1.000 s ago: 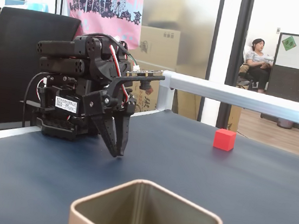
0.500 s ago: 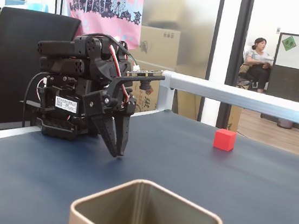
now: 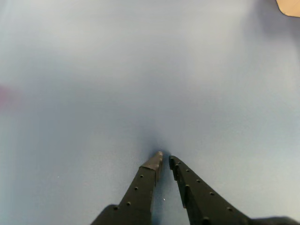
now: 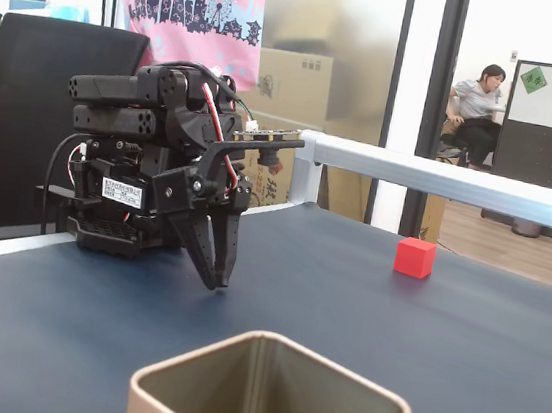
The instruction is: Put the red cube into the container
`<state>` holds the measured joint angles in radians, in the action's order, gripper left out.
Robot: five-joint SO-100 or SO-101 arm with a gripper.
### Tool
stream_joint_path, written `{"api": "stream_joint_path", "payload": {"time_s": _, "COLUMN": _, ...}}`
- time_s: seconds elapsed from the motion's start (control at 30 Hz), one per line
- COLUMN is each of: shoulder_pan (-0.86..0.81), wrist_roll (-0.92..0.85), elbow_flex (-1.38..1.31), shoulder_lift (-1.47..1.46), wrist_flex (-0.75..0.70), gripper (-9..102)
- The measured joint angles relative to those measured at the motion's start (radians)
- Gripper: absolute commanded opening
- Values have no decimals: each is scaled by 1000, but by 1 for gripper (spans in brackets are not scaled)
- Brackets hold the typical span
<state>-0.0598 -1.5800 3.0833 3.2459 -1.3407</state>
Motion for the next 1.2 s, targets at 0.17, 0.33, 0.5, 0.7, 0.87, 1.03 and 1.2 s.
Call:
{"api": "stream_joint_path", "payload": {"time_s": 0.17, "shoulder_pan": 0, "wrist_roll": 0, "elbow_flex": 0, "shoulder_lift": 0, "wrist_flex": 0, "gripper": 1}}
{"api": "stream_joint_path", "payload": {"time_s": 0.33, "shoulder_pan": 0, "wrist_roll": 0, "elbow_flex": 0, "shoulder_lift": 0, "wrist_flex": 0, "gripper": 1}}
{"api": "stream_joint_path", "payload": {"time_s": 0.5, "shoulder_pan": 0, "wrist_roll": 0, "elbow_flex": 0, "shoulder_lift": 0, "wrist_flex": 0, "gripper": 1}}
{"api": "stream_joint_path", "payload": {"time_s": 0.7, "shoulder_pan": 0, "wrist_roll": 3, "elbow_flex": 0, "shoulder_lift": 0, "wrist_flex": 0, "gripper": 0}}
{"api": "stream_joint_path", "payload": {"time_s": 0.87, "shoulder_pan": 2, "wrist_roll": 55, "elbow_flex": 0, "shoulder_lift": 0, "wrist_flex": 49, "gripper": 0}}
{"api": "stream_joint_path", "payload": {"time_s": 1.03, "shoulder_pan": 2, "wrist_roll": 107, "elbow_flex": 0, "shoulder_lift": -8, "wrist_flex": 249, "gripper": 0}}
{"api": "stream_joint_path", "payload": {"time_s": 1.2, "shoulder_pan": 2, "wrist_roll": 110, "elbow_flex": -3, "shoulder_lift": -81, "wrist_flex": 453, "gripper": 1}}
